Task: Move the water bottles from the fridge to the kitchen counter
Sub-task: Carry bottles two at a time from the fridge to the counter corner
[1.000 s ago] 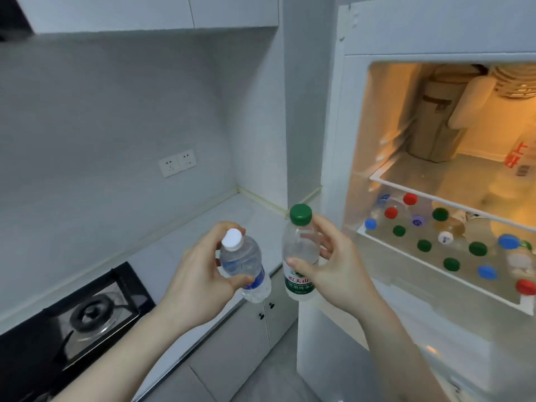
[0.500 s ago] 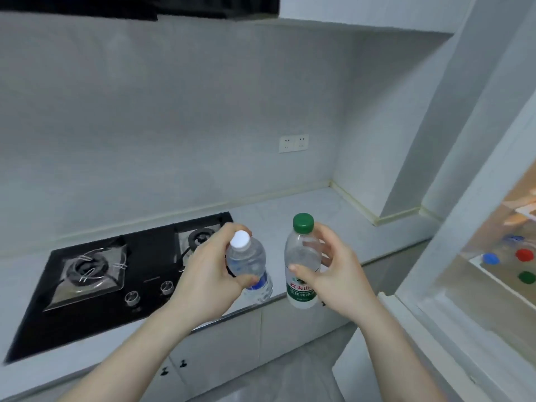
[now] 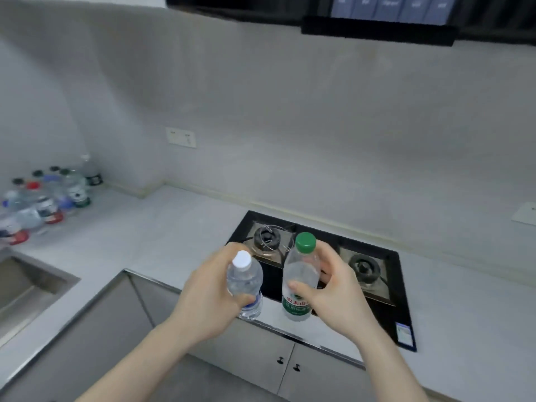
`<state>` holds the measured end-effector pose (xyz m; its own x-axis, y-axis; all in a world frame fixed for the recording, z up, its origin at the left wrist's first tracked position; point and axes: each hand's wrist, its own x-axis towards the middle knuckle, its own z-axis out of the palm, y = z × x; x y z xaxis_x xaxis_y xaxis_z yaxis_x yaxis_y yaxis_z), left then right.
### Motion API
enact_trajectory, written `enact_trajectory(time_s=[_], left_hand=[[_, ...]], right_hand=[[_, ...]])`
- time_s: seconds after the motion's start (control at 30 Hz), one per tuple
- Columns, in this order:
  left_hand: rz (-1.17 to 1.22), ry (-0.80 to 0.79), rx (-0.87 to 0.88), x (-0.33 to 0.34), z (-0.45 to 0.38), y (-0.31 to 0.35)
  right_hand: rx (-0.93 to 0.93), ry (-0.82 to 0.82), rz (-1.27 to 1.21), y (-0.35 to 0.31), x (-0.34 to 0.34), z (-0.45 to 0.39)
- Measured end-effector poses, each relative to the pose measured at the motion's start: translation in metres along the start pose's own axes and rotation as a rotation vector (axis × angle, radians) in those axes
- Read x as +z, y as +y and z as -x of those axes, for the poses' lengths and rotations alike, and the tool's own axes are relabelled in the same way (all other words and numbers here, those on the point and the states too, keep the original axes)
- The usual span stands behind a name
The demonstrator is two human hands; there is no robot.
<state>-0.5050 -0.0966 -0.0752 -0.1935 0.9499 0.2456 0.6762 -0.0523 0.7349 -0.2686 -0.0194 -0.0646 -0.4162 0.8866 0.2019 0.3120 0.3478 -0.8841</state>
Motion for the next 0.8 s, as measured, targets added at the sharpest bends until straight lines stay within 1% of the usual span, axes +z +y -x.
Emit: enact_trajectory(time_s=[0.13, 0.27, 0.57, 0.8], left_hand=[[-0.049, 0.122, -0.119, -0.051, -0.006, -0.052], [-0.091, 0.202, -0.201, -0.092, -0.024, -0.101], [-0.166, 0.281, -0.344, -0.165, -0.090, -0.195], [-0.239, 0.353, -0.445, -0.217, -0.110, -0.256]], right_hand=[[-0.042, -0.158, -0.081, -0.009, 0.069, -0.062], [-0.091, -0.282, -0.120, -0.013, 0.135, -0.125], [-0.179, -0.437, -0.143, -0.023, 0.254, -0.264], [-0.178, -0.546, -0.145, -0.035, 0.331, -0.330]])
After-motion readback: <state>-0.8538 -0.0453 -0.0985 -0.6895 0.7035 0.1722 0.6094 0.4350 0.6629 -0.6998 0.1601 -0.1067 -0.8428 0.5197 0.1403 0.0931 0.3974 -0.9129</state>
